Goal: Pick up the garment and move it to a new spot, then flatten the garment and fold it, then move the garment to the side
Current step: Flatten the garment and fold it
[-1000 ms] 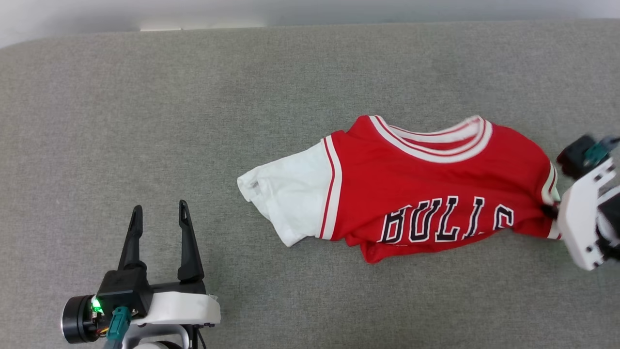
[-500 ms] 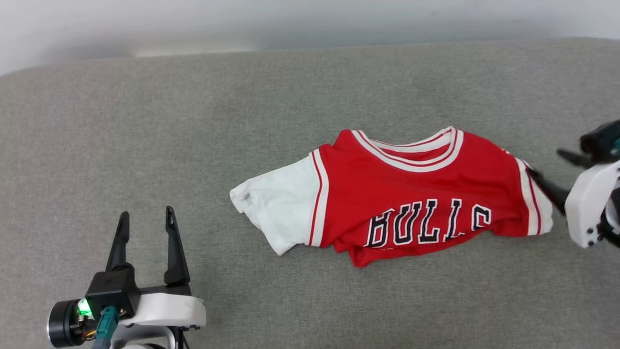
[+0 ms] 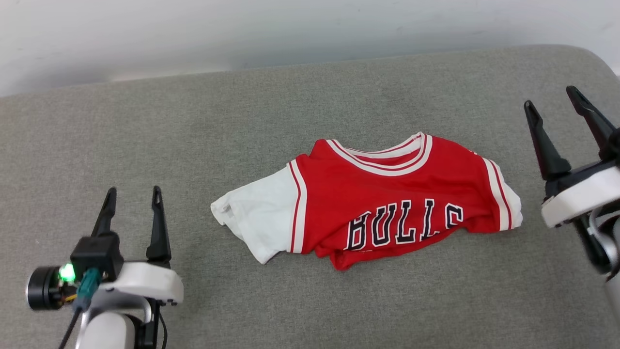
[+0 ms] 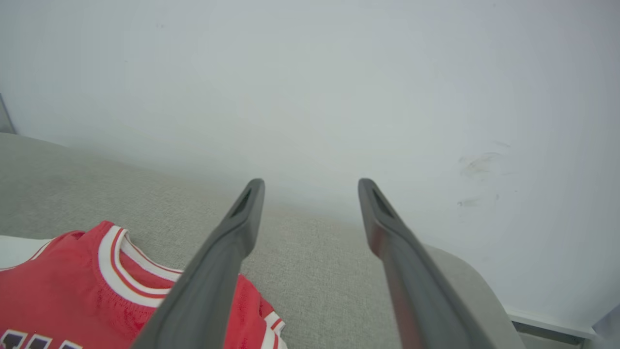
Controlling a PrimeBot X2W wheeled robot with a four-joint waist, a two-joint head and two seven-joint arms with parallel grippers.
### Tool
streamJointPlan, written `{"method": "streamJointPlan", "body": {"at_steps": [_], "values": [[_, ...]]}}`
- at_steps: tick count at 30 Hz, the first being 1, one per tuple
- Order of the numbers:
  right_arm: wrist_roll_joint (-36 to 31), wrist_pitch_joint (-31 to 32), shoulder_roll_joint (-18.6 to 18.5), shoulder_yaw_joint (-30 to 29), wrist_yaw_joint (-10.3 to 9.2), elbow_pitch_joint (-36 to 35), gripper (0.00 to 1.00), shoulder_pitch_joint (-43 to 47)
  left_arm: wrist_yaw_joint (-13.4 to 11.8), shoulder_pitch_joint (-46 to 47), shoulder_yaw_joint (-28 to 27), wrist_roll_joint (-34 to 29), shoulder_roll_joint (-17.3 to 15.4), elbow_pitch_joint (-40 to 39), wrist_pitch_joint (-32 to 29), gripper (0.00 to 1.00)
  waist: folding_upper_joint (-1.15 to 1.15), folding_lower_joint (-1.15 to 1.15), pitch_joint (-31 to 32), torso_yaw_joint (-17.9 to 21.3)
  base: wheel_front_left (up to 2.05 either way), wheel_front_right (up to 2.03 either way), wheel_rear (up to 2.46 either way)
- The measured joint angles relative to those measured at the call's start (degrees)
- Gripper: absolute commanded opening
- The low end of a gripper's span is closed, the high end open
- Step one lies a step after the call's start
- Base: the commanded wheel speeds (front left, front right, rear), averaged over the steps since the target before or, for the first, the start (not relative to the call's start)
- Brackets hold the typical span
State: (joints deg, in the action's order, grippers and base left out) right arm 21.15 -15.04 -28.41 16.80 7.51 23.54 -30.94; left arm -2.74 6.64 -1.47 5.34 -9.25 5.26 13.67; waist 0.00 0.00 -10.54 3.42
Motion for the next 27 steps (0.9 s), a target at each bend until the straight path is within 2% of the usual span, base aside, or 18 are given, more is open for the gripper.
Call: {"method": "streamJointPlan", "body": {"at_steps": [4,8,13,16,21,24,27], "values": [[-7.66,-0.04,7.34,-8.57,0.00,-9.70,1.00,8.32,2.89,3.84,1.38,0.35,-2.29,1.78,-4.49,1.00,0.00,0.00,-0.09,0.25,0.00,0.00,0.00],[-12.43,-0.05,12.36,-11.67,0.00,-16.77,1.00,14.08,6.42,9.59,3.15,0.57,-5.26,3.39,-11.00,1.00,0.00,0.00,-0.38,0.39,0.00,0.00,0.00],[-15.35,-0.05,16.41,-13.92,0.00,-22.58,1.00,18.53,9.38,17.87,6.54,3.99,-8.82,4.98,-21.56,1.00,0.00,0.00,-1.03,0.73,0.00,0.00,0.00],[-16.25,-0.05,17.79,-13.74,0.00,-23.72,1.00,20.01,9.98,22.93,10.37,7.68,-11.96,5.68,-30.16,1.00,0.00,0.00,-1.72,1.14,0.00,0.00,0.00],[-17.06,-0.05,18.31,-13.03,0.00,-24.48,1.00,20.40,10.14,29.64,23.03,19.45,-19.78,4.25,-45.73,1.00,0.00,0.00,-3.28,2.04,0.00,0.00,0.00],[-17.48,-0.05,18.47,-12.76,0.00,-24.81,1.00,20.19,10.14,33.89,28.60,26.02,-24.79,3.09,-53.21,1.00,0.00,0.00,-4.45,2.63,0.00,0.00,0.00],[-17.85,-0.05,18.67,-12.51,0.00,-25.12,1.00,19.75,10.14,37.30,33.57,31.17,-27.88,2.54,-59.77,1.00,0.00,0.00,-5.76,3.23,0.00,0.00,0.00]]}}
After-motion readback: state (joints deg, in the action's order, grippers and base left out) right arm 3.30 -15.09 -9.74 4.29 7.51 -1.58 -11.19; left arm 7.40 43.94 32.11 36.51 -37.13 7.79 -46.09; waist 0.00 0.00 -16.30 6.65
